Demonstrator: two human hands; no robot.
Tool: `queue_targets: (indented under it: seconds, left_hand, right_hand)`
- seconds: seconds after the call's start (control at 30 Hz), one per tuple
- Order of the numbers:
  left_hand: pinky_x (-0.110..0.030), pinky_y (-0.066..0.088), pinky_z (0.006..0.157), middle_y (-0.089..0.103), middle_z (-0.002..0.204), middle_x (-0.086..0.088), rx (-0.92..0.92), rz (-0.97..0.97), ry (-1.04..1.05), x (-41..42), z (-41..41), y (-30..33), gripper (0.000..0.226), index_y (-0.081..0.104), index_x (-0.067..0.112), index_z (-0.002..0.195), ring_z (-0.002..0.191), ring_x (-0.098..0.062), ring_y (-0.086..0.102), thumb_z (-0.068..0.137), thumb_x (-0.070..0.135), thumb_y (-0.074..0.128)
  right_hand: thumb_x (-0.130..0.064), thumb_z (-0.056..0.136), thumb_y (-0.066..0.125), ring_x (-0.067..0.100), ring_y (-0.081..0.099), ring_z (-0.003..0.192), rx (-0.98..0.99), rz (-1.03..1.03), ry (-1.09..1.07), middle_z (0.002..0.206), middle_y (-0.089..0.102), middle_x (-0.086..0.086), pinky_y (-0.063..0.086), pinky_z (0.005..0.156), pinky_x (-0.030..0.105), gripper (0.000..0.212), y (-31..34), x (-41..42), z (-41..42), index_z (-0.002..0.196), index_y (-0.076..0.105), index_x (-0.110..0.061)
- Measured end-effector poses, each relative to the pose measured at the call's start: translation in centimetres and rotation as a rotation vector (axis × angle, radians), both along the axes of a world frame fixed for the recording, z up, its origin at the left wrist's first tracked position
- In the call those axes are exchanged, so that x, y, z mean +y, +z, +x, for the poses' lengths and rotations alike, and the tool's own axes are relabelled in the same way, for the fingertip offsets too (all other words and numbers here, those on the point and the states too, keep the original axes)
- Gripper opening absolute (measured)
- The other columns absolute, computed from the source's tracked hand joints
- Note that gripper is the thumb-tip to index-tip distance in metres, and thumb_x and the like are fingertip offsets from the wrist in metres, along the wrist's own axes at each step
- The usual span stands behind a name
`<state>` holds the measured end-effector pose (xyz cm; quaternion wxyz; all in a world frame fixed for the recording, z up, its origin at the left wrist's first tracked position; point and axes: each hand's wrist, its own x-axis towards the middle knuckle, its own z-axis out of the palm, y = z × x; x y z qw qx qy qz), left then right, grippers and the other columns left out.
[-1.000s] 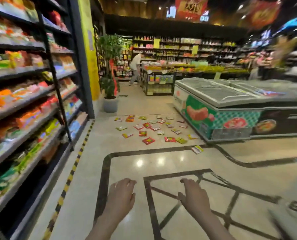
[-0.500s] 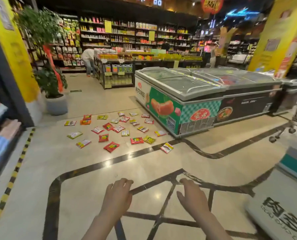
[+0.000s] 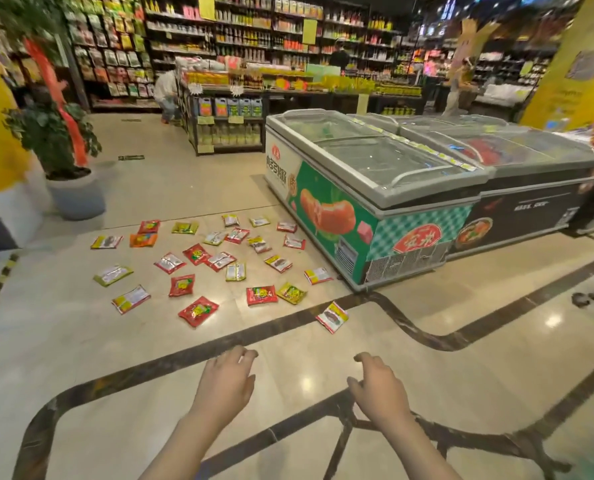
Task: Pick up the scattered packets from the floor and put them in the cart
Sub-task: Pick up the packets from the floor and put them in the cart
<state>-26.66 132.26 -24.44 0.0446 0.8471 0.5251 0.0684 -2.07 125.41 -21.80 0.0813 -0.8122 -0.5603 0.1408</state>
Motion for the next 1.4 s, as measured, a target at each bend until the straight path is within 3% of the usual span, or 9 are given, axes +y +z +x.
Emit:
queue_targets:
  seconds: [0.1, 0.27, 0.43, 0.57, 0.63, 0.8, 1.2, 1.33, 1.4]
  left_hand:
    - [-0.036, 0.045, 0.093, 0.059, 0.124, 0.0, -0.014, -0.028, 0.008, 8.1, 1.7, -1.4, 0.042, 0.056, 0.02, 0.127, 0.115, -0.022, 0.056, 0.085, 0.024, 0.06]
    - [-0.034, 0.037, 0.099, 0.053, 0.13, -0.001, -0.084, -0.041, -0.035, 22.4, 5.8, -2.5, 0.041, 0.049, 0.019, 0.132, 0.123, -0.022, 0.048, 0.091, 0.021, 0.046]
    - [-0.03, 0.052, 0.066, 0.062, 0.092, 0.002, -0.146, -0.061, -0.164, 36.4, 10.8, -2.6, 0.032, 0.046, 0.027, 0.104, 0.082, -0.022, 0.068, 0.072, 0.022, 0.048]
    - [-0.035, 0.039, 0.096, 0.049, 0.132, -0.002, 0.092, -0.101, -0.15, 45.1, 14.5, -4.2, 0.04, 0.044, 0.02, 0.134, 0.121, -0.026, 0.05, 0.094, 0.024, 0.043]
    - [-0.04, 0.05, 0.081, 0.063, 0.111, -0.007, 0.084, -0.123, -0.164, 50.0, 16.6, -5.5, 0.036, 0.061, 0.016, 0.116, 0.099, -0.03, 0.064, 0.081, 0.021, 0.056]
    - [-0.03, 0.049, 0.042, 0.066, 0.069, 0.002, 0.203, -0.315, -0.162, 62.3, 21.6, -12.8, 0.032, 0.07, 0.023, 0.076, 0.057, -0.018, 0.066, 0.047, 0.032, 0.06]
    - [-0.037, 0.052, 0.047, 0.066, 0.078, -0.008, 0.25, -0.485, -0.19, 83.7, 31.5, -33.1, 0.053, 0.07, 0.012, 0.087, 0.064, -0.028, 0.066, 0.037, 0.01, 0.086]
    - [-0.041, 0.048, 0.086, 0.055, 0.125, -0.012, 0.313, -0.478, -0.256, 88.2, 33.6, -45.4, 0.043, 0.056, 0.011, 0.122, 0.111, -0.032, 0.056, 0.079, 0.011, 0.062]
    - [-0.042, 0.057, 0.068, 0.065, 0.109, -0.014, 0.353, -0.508, -0.326, 90.1, 34.7, -52.0, 0.051, 0.067, 0.01, 0.104, 0.092, -0.033, 0.066, 0.055, 0.011, 0.082]
  right_hand:
    - [-0.034, 0.092, 0.047, 0.018, 0.05, 0.12, -0.012, -0.026, -0.007, 0.131, 0.051, -0.001, 0.045, 0.094, 0.03, 0.042, -1.7, 7.8, 1.9, 0.133, 0.041, -0.024]
    - [-0.036, 0.092, 0.047, 0.019, 0.051, 0.119, -0.001, -0.068, -0.036, 0.13, 0.051, 0.001, 0.045, 0.093, 0.03, 0.042, -3.6, 21.4, 5.2, 0.132, 0.04, -0.023]
    - [-0.033, 0.092, 0.049, 0.021, 0.048, 0.123, 0.045, -0.115, -0.08, 0.132, 0.05, 0.002, 0.043, 0.096, 0.03, 0.043, -5.7, 34.2, 9.5, 0.132, 0.04, -0.02]
    - [-0.033, 0.092, 0.048, 0.02, 0.047, 0.124, 0.067, -0.171, -0.121, 0.133, 0.048, 0.001, 0.041, 0.098, 0.03, 0.045, -8.9, 42.7, 13.2, 0.135, 0.039, -0.021]
    - [-0.033, 0.093, 0.047, 0.019, 0.046, 0.124, 0.077, -0.217, -0.144, 0.134, 0.046, 0.002, 0.04, 0.097, 0.03, 0.046, -11.0, 47.1, 15.3, 0.136, 0.037, -0.021]
    - [-0.033, 0.093, 0.048, 0.021, 0.05, 0.121, 0.09, -0.329, -0.173, 0.13, 0.049, 0.004, 0.044, 0.095, 0.031, 0.046, -17.0, 57.7, 20.4, 0.135, 0.037, -0.019]
    - [-0.031, 0.094, 0.046, 0.021, 0.051, 0.12, 0.09, -0.56, -0.251, 0.135, 0.041, 0.003, 0.045, 0.095, 0.03, 0.05, -35.9, 75.5, 29.4, 0.14, 0.03, -0.023]
    - [-0.029, 0.092, 0.047, 0.023, 0.051, 0.12, 0.097, -0.625, -0.299, 0.142, 0.034, 0.003, 0.045, 0.093, 0.032, 0.055, -47.7, 78.2, 31.3, 0.143, 0.025, -0.025]
    - [-0.031, 0.092, 0.047, 0.024, 0.05, 0.121, 0.104, -0.661, -0.322, 0.146, 0.028, 0.002, 0.046, 0.093, 0.033, 0.057, -54.4, 79.1, 32.2, 0.144, 0.022, -0.029]
